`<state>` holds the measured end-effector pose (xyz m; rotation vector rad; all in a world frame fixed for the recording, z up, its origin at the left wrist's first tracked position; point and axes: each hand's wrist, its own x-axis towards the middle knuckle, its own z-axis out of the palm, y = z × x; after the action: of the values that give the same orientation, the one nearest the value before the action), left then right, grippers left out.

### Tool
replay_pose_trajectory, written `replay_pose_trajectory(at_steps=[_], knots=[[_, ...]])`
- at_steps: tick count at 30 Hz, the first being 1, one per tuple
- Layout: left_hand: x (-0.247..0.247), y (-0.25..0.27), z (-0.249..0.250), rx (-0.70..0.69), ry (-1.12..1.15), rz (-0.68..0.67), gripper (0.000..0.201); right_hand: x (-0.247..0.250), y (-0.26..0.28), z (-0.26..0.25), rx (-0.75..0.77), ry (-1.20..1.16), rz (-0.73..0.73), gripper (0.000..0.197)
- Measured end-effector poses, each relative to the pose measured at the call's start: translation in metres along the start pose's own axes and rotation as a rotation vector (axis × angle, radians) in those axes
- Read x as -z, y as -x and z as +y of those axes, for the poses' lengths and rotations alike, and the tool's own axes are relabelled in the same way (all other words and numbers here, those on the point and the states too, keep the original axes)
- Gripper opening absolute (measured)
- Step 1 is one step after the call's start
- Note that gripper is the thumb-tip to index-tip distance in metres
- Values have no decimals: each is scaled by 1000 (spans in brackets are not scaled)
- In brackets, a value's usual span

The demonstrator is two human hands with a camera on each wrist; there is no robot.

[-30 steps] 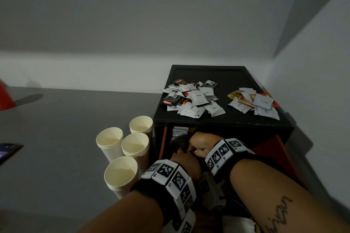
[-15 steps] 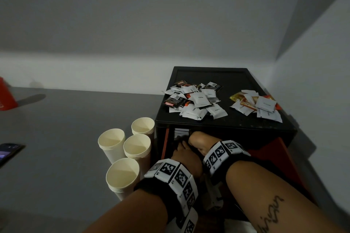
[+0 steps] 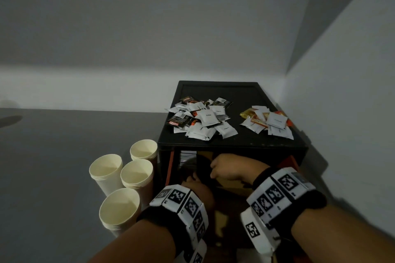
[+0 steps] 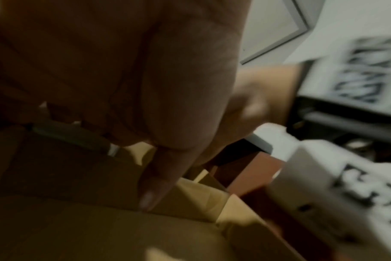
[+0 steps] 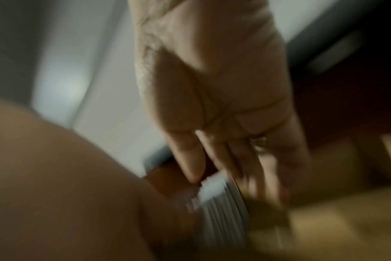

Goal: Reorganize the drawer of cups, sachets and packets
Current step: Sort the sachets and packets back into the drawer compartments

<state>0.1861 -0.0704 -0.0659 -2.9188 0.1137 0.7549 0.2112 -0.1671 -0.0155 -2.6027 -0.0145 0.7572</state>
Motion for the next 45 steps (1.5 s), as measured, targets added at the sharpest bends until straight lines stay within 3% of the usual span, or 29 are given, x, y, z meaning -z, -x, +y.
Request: replay_pose_trajectory(at_steps=[3, 7, 9, 10, 12, 15, 19, 21, 25, 29, 34, 35, 39, 41, 43, 45], knots=[[1, 5, 4, -32, 10, 65, 68, 28, 29, 9, 44, -143, 156, 28], [6, 34, -1, -213, 69, 9, 65, 72, 42, 36, 38, -158, 705, 23], [9, 50, -6, -281, 153, -43, 55, 87, 32, 58, -59, -132, 835, 32], [13, 59, -9, -290, 230, -95, 49, 91, 25, 70, -121, -123, 830, 43], [27, 71, -22, -412, 288, -73, 36, 93, 13, 87, -218, -67, 771, 64], [56, 82, -49, -441, 534, 136, 15, 87, -4, 104, -191, 33, 704, 80], [89, 81, -81, -362, 806, 349, 36, 81, -6, 105, -84, 23, 682, 58], [97, 81, -91, -364, 931, 413, 34, 78, -2, 103, -61, 18, 737, 46], [99, 71, -90, -370, 1021, 386, 28, 69, 4, 100, -75, 77, 875, 29], [97, 61, -64, -412, 1017, 313, 30, 65, 12, 100, -63, 109, 976, 25], [99, 49, -26, -512, 1066, 193, 31, 75, 24, 109, -29, -241, 1173, 27], [99, 46, -19, -523, 1120, 164, 32, 79, 27, 107, -22, -349, 1162, 21], [106, 43, 4, -570, 1452, 19, 33, 82, 38, 85, 122, -846, 899, 43], [110, 41, 13, -610, 1512, 1, 23, 80, 46, 69, 223, -1018, 750, 36], [111, 39, 19, -669, 1526, 34, 20, 76, 50, 54, 294, -1034, 628, 18], [111, 36, 21, -705, 1594, 104, 12, 74, 48, 47, 307, -947, 569, 20]])
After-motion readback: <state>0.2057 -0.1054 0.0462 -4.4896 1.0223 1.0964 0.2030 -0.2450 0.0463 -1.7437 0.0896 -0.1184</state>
